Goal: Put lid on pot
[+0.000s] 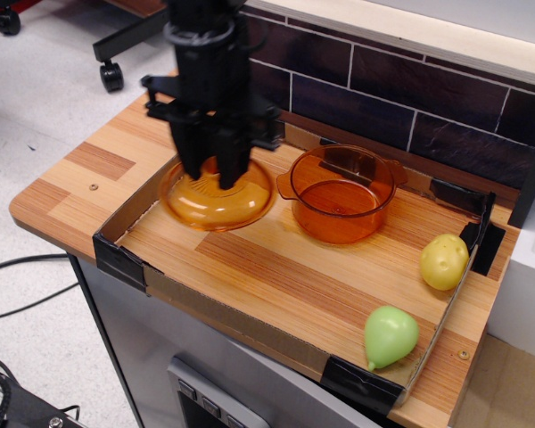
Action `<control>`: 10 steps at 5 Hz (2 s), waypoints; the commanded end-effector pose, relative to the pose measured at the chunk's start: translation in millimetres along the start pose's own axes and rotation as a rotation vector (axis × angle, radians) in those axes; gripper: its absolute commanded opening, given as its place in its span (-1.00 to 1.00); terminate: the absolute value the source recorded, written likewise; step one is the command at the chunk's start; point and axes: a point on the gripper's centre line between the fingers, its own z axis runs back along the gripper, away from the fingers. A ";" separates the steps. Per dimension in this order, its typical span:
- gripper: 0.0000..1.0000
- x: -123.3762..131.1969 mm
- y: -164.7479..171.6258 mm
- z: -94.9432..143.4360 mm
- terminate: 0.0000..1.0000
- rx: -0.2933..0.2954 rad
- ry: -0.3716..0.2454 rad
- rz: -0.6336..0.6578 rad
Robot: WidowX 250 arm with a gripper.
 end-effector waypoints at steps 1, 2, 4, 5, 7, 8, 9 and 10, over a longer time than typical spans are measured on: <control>-1.00 32.5 -34.9 7.3 -1.00 -0.008 -0.048 0.032; -1.00 41.4 -51.2 1.6 -1.00 -0.019 -0.081 0.036; -1.00 59.9 -70.3 -7.0 -1.00 -0.010 -0.068 0.058; -1.00 66.9 -74.3 -11.2 -1.00 0.000 -0.065 0.065; -1.00 73.7 -74.4 -14.6 -1.00 0.000 -0.068 0.072; -1.00 76.3 -68.1 -12.5 -1.00 -0.003 -0.079 0.073; -1.00 77.0 -60.1 -13.0 -1.00 -0.010 -0.076 0.076; -1.00 79.9 -54.7 -14.9 -1.00 -0.009 -0.077 0.084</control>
